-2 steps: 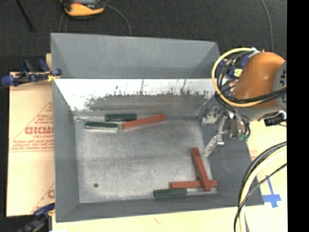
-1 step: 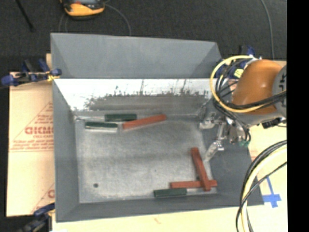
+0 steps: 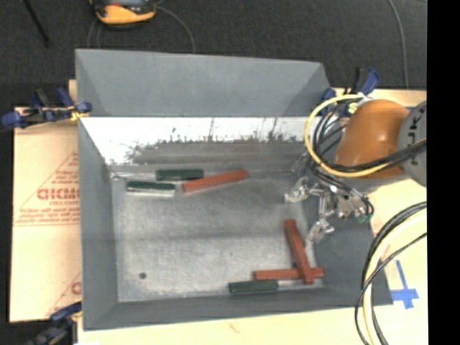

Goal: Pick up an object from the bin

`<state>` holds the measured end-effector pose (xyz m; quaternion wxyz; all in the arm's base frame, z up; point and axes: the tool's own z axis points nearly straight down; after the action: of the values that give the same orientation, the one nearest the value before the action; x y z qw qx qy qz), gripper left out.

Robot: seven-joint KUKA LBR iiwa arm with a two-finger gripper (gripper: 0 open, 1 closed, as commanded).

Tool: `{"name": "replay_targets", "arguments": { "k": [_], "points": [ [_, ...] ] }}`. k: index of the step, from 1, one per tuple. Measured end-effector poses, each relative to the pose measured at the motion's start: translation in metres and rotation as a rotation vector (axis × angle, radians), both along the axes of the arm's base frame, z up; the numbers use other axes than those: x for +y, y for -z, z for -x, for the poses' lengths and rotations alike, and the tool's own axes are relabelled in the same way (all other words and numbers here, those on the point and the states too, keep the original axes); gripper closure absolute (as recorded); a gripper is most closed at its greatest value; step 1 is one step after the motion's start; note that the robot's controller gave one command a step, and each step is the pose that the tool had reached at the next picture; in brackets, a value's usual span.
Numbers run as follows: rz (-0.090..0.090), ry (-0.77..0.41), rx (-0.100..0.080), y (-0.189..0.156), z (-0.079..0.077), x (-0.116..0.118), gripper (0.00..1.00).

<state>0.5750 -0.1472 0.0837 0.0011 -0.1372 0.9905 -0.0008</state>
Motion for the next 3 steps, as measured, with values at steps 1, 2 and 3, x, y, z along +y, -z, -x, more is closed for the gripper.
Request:
{"name": "replay_targets", "arguments": {
  "k": [1, 2, 3],
  "points": [
    [0.0, -0.08, -0.009, 0.007, 0.037, 0.007, 0.0],
    [0.006, -0.373, 0.01, 0.005, 0.042, 0.013, 1.0],
    [0.003, -0.475, -0.018, 0.007, 0.023, 0.023, 0.0]
  ]
}}
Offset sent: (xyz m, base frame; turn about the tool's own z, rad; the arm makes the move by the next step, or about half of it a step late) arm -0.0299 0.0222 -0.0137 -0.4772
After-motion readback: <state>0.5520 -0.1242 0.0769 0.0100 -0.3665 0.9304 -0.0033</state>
